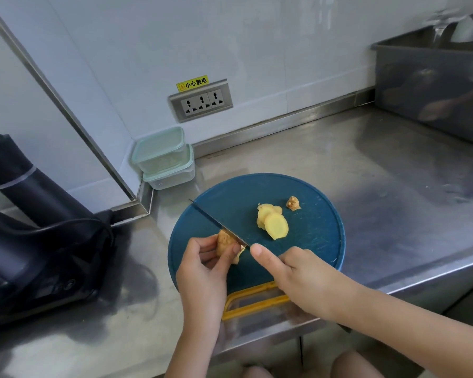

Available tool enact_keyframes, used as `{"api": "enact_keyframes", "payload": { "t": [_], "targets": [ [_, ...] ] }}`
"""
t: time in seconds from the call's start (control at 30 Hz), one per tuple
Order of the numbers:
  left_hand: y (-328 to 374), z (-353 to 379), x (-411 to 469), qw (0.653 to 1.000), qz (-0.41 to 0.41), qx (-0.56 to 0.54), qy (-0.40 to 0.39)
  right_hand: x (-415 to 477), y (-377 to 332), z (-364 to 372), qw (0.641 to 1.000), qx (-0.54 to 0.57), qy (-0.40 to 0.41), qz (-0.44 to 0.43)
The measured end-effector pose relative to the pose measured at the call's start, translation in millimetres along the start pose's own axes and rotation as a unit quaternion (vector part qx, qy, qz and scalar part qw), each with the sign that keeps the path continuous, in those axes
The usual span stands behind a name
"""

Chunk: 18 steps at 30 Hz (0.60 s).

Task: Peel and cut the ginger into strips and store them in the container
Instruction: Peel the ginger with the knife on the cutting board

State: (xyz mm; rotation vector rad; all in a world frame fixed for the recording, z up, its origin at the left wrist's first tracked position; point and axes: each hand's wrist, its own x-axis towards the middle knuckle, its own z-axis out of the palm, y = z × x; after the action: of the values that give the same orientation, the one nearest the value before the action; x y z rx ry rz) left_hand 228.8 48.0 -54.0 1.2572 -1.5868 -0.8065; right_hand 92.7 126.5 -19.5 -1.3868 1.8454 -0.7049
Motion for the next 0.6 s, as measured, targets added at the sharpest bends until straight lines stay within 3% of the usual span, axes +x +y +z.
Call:
{"api": "enact_keyframes", "payload": {
  "t": [0.4,0.6],
  "targets": [
    [5,-2,-1,0.999,-0.022,-0.031,-0.01,4,3,1,1.0,0.017,-0.001,0.004],
    [4,-5,-1,0.998,-0.029,-0.042,-0.023,0,-7,-2,0.997,0.046,-0.038,0.057]
  ]
}}
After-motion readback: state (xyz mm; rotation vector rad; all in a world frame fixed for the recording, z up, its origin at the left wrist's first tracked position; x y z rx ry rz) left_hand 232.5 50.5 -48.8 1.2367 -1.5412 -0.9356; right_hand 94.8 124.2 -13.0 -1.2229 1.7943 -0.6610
